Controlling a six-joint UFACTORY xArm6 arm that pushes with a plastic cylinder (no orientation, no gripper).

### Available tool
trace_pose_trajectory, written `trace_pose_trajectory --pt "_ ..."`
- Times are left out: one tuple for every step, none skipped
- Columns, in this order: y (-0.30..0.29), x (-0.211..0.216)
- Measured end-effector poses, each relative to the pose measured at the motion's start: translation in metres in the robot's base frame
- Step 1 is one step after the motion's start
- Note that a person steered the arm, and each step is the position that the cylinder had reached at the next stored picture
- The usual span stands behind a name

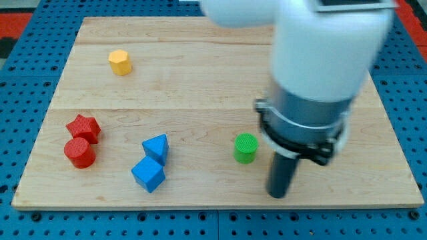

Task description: Push the blue cube diagonal top right to the red circle

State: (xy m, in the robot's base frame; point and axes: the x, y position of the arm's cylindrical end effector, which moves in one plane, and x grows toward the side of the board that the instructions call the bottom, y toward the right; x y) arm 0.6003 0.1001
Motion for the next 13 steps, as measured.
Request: trace_pose_trajectory --pt "0.012 -0.015" --pt "-0.033 -0.082" --pt "-0.036 -0.148" --pt "-0.033 -0.181" --pt "-0.105 -0.146" --pt "-0.185 -0.111" --pt "-0.158 -0.064" --pt "-0.104 -0.069" --pt "-0.053 -0.092" --pt "-0.051 -0.094" --pt "-0.104 -0.109" --pt "-0.092 -0.077" --pt "-0.078 0.009"
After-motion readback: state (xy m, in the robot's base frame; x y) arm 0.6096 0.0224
